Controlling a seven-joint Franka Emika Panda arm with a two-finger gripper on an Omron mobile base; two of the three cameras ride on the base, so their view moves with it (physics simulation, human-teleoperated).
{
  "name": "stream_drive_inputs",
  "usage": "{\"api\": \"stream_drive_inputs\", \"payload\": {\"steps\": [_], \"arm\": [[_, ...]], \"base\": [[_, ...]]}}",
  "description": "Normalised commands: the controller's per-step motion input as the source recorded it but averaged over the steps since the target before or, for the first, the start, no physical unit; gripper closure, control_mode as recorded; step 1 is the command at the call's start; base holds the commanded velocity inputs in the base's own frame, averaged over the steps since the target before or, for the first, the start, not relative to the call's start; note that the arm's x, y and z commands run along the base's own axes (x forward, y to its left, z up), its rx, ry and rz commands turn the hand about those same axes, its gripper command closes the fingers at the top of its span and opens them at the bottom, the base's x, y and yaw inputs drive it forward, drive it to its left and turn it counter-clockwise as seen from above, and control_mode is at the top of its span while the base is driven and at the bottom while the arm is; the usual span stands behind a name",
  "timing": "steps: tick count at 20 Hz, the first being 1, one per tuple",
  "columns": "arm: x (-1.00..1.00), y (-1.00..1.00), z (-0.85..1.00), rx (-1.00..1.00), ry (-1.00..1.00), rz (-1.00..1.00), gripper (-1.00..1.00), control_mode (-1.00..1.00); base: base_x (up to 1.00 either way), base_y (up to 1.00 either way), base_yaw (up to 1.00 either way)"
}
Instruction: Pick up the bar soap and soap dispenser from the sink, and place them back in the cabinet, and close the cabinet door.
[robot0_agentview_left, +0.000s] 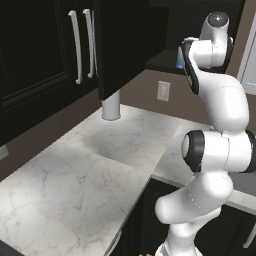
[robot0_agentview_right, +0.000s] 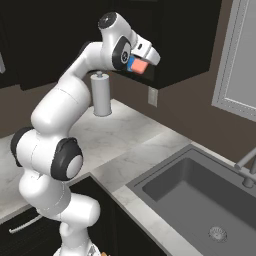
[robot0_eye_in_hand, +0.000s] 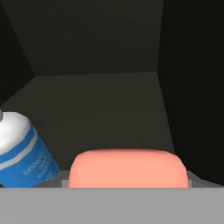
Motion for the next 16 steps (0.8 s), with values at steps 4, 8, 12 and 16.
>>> {"api": "stream_drive_inputs", "payload": {"steps": [4, 8, 12, 16], "arm": [[0.0, -0.06, 0.0, 0.0, 0.0, 0.0, 1.0, -1.0], [0.0, -0.01, 0.0, 0.0, 0.0, 0.0, 1.0, -1.0], [0.0, 0.0, 0.0, 0.0, 0.0, 0.0, 1.0, -1.0], [0.0, 0.0, -0.01, 0.0, 0.0, 0.0, 1.0, -1.0]], "base": [[0.0, 0.0, 0.0], [0.0, 0.0, 0.0], [0.0, 0.0, 0.0], [0.0, 0.0, 0.0]]}}
